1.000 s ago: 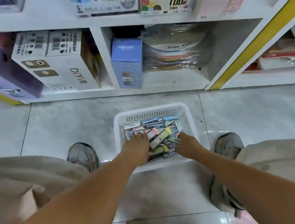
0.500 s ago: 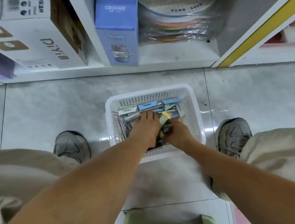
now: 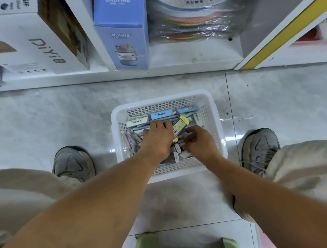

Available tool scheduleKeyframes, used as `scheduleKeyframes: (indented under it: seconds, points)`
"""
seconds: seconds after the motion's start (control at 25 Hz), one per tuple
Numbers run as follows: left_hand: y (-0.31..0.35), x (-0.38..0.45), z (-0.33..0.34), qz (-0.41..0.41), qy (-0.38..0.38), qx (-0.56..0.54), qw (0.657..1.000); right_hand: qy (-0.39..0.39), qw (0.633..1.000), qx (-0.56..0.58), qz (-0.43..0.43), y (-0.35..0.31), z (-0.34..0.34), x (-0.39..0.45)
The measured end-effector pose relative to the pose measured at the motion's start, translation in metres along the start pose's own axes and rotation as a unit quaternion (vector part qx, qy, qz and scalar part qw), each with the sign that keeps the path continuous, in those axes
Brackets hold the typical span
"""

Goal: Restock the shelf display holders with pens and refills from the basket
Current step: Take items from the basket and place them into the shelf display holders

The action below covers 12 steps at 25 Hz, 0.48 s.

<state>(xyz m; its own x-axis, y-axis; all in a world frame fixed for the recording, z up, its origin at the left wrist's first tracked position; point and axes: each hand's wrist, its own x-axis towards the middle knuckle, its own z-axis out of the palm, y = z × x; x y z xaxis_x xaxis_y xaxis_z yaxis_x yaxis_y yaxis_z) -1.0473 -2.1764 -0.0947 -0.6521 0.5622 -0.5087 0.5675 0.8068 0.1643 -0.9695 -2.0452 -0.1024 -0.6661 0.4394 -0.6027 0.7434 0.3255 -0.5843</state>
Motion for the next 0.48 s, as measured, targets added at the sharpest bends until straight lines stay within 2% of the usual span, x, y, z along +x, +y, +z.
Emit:
scheduleKeyframes:
  seconds: [0.24,0.4,0.48]
  points:
    - [-0.011,0.006,-0.019,0.046,-0.059,-0.065,0.995,-0.008,1.0,0.001,0.005,-0.001,-0.016,0.0]
    - [-0.019,0.0,-0.039,0.063,-0.109,-0.19,0.974,-0.021,1.0,0.01,0.002,-0.015,-0.035,-0.004]
    - [-0.021,-0.007,-0.05,0.067,-0.11,-0.236,0.963,-0.037,0.999,0.006,-0.014,-0.024,-0.044,-0.007]
